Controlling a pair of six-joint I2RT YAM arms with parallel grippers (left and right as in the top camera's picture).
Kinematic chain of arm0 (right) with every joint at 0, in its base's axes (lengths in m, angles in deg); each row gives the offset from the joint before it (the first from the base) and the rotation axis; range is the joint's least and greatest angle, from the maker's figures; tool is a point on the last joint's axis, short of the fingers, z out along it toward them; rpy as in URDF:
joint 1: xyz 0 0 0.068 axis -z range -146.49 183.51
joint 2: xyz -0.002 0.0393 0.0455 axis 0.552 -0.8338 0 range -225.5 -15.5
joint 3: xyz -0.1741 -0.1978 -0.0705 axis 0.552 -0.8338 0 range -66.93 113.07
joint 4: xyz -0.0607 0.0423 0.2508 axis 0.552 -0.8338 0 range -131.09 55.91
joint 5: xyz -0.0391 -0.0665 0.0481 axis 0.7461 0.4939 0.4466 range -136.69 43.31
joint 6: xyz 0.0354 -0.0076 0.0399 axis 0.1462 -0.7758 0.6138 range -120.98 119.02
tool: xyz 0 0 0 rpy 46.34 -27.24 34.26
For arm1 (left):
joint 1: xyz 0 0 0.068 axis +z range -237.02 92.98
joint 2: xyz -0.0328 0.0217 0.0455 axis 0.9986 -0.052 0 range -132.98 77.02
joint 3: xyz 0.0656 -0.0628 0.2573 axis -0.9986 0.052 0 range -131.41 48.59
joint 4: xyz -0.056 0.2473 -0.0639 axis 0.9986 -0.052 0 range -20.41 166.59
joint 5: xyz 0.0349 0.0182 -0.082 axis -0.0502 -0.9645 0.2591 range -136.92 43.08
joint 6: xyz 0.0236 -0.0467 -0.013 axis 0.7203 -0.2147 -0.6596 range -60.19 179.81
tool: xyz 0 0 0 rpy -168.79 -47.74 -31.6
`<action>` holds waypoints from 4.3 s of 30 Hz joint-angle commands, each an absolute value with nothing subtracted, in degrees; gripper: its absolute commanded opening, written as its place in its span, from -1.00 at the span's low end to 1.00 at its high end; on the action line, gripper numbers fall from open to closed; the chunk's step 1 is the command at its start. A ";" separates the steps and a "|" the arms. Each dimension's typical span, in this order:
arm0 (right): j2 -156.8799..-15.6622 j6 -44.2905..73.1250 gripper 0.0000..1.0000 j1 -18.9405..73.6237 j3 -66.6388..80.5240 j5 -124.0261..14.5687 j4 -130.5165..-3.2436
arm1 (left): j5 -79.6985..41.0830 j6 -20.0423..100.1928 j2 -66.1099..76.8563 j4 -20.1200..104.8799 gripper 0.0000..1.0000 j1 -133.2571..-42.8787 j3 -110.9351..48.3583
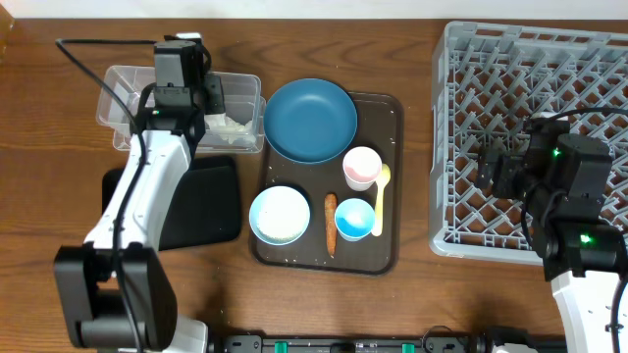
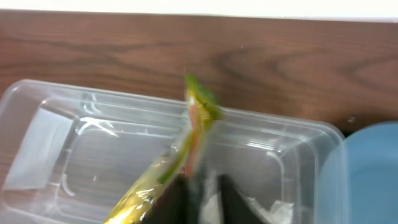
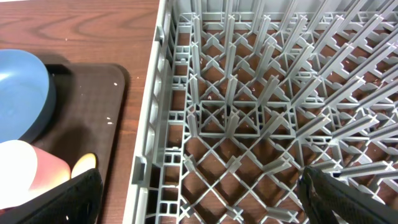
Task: Sort waste into correct bins and load items into the dishwasher rack
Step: 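Reach the left gripper to the pink cup and grasp it, then lift the pink cup and hand it to the right gripper, then carry the pink cup with the right gripper and place it in the rack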
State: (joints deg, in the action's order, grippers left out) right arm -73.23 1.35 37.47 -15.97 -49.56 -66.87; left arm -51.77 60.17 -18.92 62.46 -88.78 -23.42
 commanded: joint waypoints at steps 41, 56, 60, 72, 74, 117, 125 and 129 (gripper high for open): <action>-73.17 0.71 0.99 38.19 -14.55 -49.76 -66.72 | -21.01 53.09 -28.43 54.32 0.29 -114.90 -23.49; -73.17 0.69 0.98 38.19 -14.55 -49.71 -66.87 | -25.97 53.07 -29.54 55.37 -0.81 -116.16 -23.53; -73.52 0.71 0.97 38.22 -14.55 -47.99 -66.21 | -25.93 52.09 -26.29 58.72 -0.87 -114.35 -23.62; -84.03 -0.03 0.98 38.19 -14.55 -76.55 -55.20 | -3.40 37.75 -18.40 68.62 -0.87 -102.66 -23.62; -86.50 -2.63 0.98 38.19 -14.55 -88.81 -51.35 | 6.83 37.40 -19.29 71.18 -0.88 -100.25 -23.62; -100.03 -1.04 0.25 26.24 -14.55 -118.47 -16.05 | 31.09 30.97 -23.47 79.53 -0.88 -102.00 -23.59; -100.03 1.32 0.10 26.33 -14.55 -118.47 -17.01 | 29.28 31.71 -23.47 79.46 -0.51 -101.94 -23.59; -100.01 2.26 -0.03 26.37 -14.55 -115.41 -21.12 | 19.44 35.91 -23.47 74.63 -0.21 -101.83 -23.59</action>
